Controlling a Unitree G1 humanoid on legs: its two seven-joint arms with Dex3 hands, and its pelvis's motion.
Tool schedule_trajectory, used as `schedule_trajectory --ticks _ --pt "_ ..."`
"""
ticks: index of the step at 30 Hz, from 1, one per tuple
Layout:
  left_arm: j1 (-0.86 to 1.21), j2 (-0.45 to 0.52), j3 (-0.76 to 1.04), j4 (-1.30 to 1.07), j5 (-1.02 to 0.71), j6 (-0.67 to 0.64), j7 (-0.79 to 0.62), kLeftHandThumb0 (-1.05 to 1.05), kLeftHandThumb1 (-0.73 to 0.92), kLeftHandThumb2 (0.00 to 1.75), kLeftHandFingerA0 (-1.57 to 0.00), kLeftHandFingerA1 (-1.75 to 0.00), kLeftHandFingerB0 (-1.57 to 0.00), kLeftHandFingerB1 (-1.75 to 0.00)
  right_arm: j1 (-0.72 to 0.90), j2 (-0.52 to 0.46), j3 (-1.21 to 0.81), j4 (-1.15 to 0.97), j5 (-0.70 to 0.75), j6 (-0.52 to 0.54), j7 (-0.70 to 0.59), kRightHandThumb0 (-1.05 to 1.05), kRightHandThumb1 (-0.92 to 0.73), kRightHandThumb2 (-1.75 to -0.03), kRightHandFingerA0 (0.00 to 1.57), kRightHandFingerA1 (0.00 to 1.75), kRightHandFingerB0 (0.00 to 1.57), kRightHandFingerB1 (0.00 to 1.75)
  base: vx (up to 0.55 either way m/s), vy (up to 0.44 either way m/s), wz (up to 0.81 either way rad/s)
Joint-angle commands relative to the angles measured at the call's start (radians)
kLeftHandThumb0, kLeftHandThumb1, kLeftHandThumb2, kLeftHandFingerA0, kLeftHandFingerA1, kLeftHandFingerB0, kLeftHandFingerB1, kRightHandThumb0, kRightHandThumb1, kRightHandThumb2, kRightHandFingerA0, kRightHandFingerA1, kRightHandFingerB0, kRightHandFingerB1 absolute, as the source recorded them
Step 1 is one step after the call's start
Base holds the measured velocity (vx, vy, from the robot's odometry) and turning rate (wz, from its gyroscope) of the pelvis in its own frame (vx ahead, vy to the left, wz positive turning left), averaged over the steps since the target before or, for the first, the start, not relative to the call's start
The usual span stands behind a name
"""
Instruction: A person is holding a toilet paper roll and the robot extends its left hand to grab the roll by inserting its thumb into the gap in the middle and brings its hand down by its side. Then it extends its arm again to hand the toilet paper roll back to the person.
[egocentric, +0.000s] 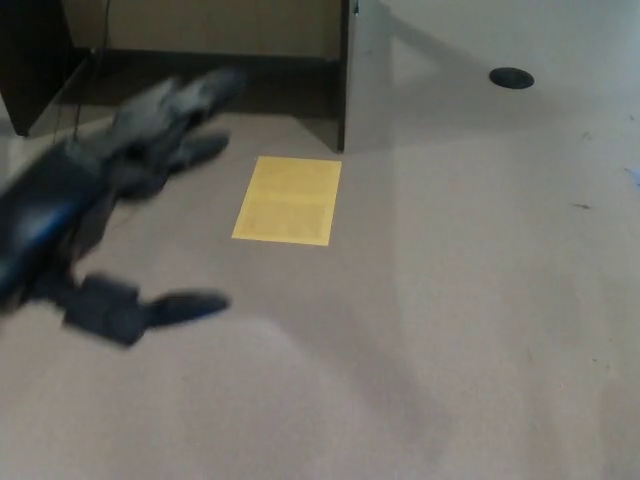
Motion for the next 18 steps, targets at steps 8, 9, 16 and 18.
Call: schedule_trajectory --ticks 8,9,16,18 --pt "0.598 -0.139 0.174 0.790 0.127 -0.701 0.290 -0.24 0.44 0.56 -0.29 -0.38 -0.32 -0.33 0.088 -0.075 -0.012 0.001 0.000 -0.016 -0.020 -0.35 -0.68 -0.61 0.73 0.62 0.57 0.45 0.00 0.000 0.00" --pt "0.599 -0.115 0.169 0.906 0.150 -0.722 0.333 -0.24 0.44 0.56 -0.29 -0.38 -0.32 -0.33 0.092 -0.072 -0.015 0.004 0.003 -0.015 -0.022 -0.35 -0.68 -0.61 0.73 0.62 0.57 0.45 0.00 0.000 0.00" --pt "0.590 0.001 0.059 1.164 0.297 -0.785 0.548 -0.25 0.46 0.58 -0.26 -0.35 -0.28 -0.33 0.096 -0.057 -0.016 0.006 0.004 -0.016 -0.034 -0.35 -0.67 -0.60 0.75 0.66 0.59 0.45 0.00 0.000 0.00" --pt "0.573 0.001 0.065 1.196 0.267 -0.787 0.523 -0.23 0.46 0.56 -0.26 -0.35 -0.28 -0.31 0.096 -0.057 -0.016 0.007 0.004 -0.016 -0.035 -0.35 -0.67 -0.61 0.75 0.64 0.59 0.45 0.00 0.000 0.00"
